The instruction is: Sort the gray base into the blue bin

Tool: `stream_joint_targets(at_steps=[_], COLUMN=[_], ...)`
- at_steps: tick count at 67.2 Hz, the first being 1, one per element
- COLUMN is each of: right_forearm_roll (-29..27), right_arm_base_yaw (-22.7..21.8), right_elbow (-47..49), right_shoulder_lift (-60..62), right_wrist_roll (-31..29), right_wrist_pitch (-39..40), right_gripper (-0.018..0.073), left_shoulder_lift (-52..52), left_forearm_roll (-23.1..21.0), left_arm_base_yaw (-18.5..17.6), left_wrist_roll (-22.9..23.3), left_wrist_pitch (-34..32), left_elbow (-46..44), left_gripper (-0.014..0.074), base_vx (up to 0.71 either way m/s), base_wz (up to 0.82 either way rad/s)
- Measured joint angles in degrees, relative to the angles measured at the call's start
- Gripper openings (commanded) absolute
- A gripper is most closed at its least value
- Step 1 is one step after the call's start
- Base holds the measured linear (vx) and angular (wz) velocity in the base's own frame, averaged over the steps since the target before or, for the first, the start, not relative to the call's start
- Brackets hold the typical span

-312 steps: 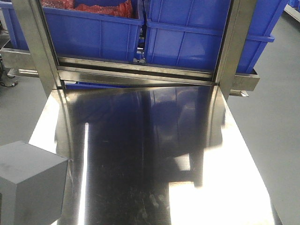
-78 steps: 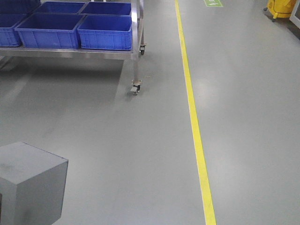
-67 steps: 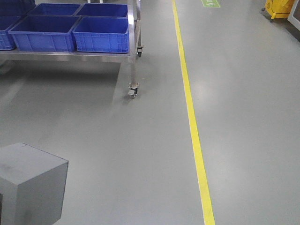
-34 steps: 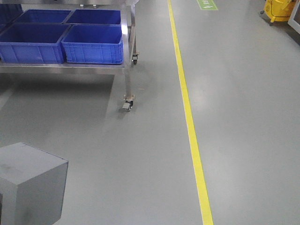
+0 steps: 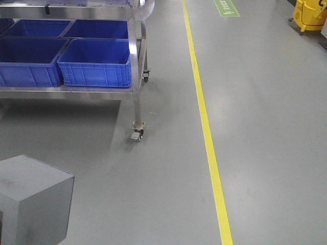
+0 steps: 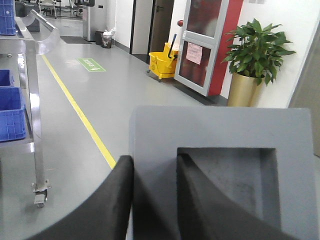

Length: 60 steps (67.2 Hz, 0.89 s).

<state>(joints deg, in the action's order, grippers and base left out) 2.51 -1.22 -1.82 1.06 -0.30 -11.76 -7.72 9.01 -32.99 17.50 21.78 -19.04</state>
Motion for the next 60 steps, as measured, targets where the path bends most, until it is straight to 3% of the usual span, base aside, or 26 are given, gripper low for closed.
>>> stream_joint_targets(at_steps=[41,60], right_forearm_roll=[0.0,0.0], right_arm_base_yaw=[0.0,0.0], right_elbow=[0.0,0.0], right_shoulder_lift=[0.0,0.0], right_wrist_roll=[0.0,0.3], right_wrist_pitch=[0.0,0.0], right_gripper=[-0.0005,-0.0005], left_shoulder_lift=[0.0,0.0], left_forearm_roll=[0.0,0.0], left_arm_base_yaw=[0.0,0.0], left_wrist_roll=[0.0,0.0], left_wrist_pitch=[0.21,0.21], left_elbow=[0.0,0.0], left_gripper=[-0.0007,-0.0007], base_vx=[0.42,0.33], base_wz=[0.06,0.51])
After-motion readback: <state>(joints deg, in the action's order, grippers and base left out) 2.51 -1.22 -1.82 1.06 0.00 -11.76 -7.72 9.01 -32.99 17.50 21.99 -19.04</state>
